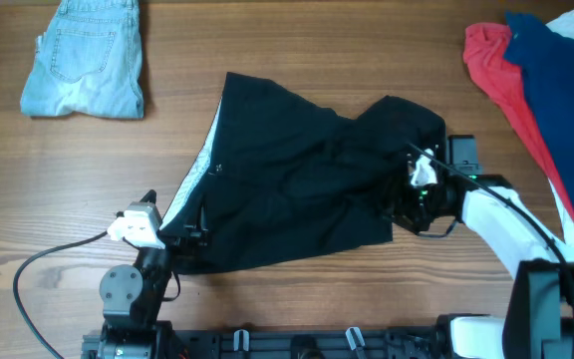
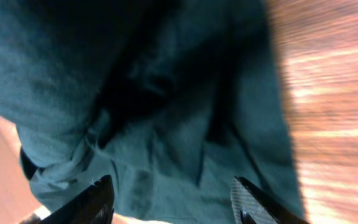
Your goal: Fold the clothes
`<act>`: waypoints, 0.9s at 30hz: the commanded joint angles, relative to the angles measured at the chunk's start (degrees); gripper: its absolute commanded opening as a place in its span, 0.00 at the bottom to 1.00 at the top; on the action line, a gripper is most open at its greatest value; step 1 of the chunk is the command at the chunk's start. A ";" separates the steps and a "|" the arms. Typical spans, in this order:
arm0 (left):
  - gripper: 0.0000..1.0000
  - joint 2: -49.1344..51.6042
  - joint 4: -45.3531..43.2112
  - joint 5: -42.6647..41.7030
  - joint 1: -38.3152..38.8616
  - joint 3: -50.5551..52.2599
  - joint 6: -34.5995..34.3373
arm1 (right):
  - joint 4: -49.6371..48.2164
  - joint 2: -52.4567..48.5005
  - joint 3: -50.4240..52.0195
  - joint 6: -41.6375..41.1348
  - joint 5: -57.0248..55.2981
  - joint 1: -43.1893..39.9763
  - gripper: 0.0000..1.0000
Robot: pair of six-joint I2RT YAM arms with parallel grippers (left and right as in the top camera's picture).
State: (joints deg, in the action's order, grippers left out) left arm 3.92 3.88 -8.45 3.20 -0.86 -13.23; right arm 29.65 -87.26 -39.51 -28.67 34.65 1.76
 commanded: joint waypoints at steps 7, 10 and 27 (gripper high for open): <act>1.00 0.85 0.24 -0.68 -0.44 0.22 -0.70 | -6.21 -5.79 -0.33 -6.01 -4.44 5.42 0.47; 1.00 1.75 0.22 -0.68 -0.44 0.22 -0.70 | -6.03 -5.75 -0.35 -6.10 -8.28 5.40 0.13; 1.00 1.79 -0.02 -0.70 -0.44 0.22 -0.72 | 34.29 24.28 -10.32 -8.85 -32.74 5.25 0.51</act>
State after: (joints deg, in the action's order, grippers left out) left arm 5.74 3.86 -8.45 3.20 -0.86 -13.23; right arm 65.12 -59.42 -52.29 -37.01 3.53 7.07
